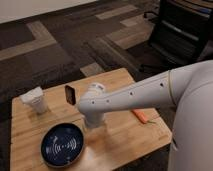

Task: Push the ceramic bowl across the table

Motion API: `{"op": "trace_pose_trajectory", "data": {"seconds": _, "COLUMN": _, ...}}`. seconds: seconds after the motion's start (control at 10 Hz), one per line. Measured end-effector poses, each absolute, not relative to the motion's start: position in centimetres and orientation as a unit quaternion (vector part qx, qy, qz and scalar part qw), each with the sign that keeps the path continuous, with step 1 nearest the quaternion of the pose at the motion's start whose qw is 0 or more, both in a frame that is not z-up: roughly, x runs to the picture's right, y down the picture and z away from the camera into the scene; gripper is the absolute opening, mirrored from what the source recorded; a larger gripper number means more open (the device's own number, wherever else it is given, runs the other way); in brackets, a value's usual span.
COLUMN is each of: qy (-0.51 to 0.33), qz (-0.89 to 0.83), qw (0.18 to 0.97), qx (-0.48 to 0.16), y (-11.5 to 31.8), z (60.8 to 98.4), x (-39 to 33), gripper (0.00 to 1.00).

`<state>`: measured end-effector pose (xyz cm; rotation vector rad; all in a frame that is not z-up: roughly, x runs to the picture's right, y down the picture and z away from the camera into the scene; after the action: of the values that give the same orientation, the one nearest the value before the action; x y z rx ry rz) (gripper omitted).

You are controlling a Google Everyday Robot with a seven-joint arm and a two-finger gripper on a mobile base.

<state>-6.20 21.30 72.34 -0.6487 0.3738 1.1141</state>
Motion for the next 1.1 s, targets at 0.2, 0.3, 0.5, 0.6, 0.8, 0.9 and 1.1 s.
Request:
{"op": "trace_pose_trajectory", "data": {"seconds": 0.2, "qy": 0.163, "qz": 0.499, "qw": 0.796, "qx": -0.302, "y": 20.1, "z": 72.6, "x": -8.2, "gripper": 0.65}}
{"op": "trace_pose_trajectory", "data": {"seconds": 0.3, "qy": 0.157, "qz": 0.487, "qw": 0.803, "qx": -0.306, "y": 19.8, "z": 72.9, "x": -9.6, "gripper": 0.65}}
{"op": "trace_pose_trajectory", "data": {"seconds": 0.5, "qy": 0.144, "qz": 0.448, "qw": 0.819, "qx": -0.327, "y": 20.3, "z": 73.2, "x": -13.9, "gripper": 0.65}}
{"op": "trace_pose_trajectory", "data": {"seconds": 0.6, "qy": 0.135, "qz": 0.423, "qw": 0.829, "qx": -0.341, "y": 20.7, "z": 73.2, "x": -16.5, "gripper": 0.65}}
{"op": "trace_pose_trajectory", "data": {"seconds": 0.8, "qy": 0.125, "qz": 0.393, "qw": 0.841, "qx": -0.351, "y": 20.5, "z": 73.1, "x": -19.2, "gripper": 0.65}}
{"op": "trace_pose_trajectory", "data": {"seconds": 0.9, "qy": 0.118, "qz": 0.374, "qw": 0.849, "qx": -0.353, "y": 20.0, "z": 72.8, "x": -20.6, "gripper": 0.65}}
{"op": "trace_pose_trajectory", "data": {"seconds": 1.1, "qy": 0.1, "qz": 0.332, "qw": 0.867, "qx": -0.358, "y": 19.6, "z": 71.3, "x": -23.8, "gripper": 0.65}}
